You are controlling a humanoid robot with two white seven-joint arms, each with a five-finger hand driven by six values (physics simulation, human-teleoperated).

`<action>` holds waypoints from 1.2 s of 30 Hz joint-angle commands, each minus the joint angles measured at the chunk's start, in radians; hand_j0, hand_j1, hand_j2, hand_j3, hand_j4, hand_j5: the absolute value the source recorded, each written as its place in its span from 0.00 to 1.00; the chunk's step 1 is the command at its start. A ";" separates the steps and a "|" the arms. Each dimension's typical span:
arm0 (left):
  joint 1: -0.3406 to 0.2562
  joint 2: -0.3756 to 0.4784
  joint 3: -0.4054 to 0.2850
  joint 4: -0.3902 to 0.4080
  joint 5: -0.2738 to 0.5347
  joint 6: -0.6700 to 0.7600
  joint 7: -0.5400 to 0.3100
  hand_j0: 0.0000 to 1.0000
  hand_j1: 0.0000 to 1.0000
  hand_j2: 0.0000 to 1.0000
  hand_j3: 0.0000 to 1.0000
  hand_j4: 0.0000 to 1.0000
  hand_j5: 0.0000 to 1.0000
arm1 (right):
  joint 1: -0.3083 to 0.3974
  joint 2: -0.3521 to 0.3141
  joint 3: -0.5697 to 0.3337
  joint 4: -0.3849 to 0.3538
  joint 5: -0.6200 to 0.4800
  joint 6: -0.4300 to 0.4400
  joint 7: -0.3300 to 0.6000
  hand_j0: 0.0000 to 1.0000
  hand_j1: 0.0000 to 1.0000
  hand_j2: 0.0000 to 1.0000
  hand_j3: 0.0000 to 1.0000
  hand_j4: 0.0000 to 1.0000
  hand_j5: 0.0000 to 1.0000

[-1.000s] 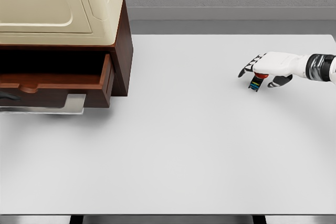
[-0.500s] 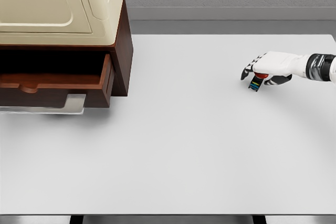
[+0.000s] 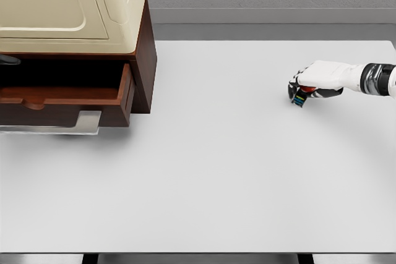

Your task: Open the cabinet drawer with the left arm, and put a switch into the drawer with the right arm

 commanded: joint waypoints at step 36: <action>0.000 0.013 -0.001 0.005 -0.001 0.002 0.000 1.00 1.00 1.00 1.00 1.00 1.00 | -0.141 0.039 0.080 -0.200 -0.097 0.003 0.000 0.31 0.31 0.31 0.31 0.31 0.31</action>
